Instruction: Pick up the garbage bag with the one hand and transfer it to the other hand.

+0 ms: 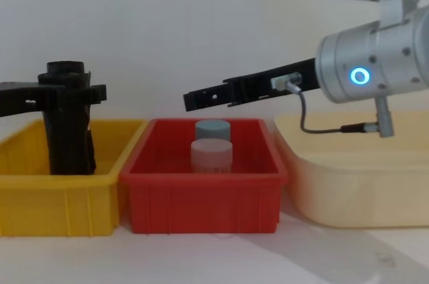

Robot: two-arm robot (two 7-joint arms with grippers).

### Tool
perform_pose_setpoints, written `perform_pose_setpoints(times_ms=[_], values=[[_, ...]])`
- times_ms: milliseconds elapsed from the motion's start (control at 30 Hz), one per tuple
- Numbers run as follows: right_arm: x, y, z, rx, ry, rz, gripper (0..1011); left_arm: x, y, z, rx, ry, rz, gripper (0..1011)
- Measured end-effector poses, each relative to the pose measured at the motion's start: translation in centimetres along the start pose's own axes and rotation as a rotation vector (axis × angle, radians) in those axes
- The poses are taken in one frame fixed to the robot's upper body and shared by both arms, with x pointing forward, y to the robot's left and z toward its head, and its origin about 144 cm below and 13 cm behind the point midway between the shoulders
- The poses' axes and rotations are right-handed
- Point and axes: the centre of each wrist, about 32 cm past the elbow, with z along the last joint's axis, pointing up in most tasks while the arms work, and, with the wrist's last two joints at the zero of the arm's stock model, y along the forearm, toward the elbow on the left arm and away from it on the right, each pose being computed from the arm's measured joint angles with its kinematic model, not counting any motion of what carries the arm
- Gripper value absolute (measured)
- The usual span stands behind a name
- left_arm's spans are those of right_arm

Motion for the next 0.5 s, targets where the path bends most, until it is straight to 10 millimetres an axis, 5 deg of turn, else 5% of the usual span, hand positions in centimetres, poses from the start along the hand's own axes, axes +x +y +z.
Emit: perform_pose_setpoints(times_ms=[500], values=[[1.0, 2.7, -0.2, -0.054, -0.05, 0.025, 1002, 0.0, -0.1, 0.0, 0.002, 0.002, -0.001, 1001]])
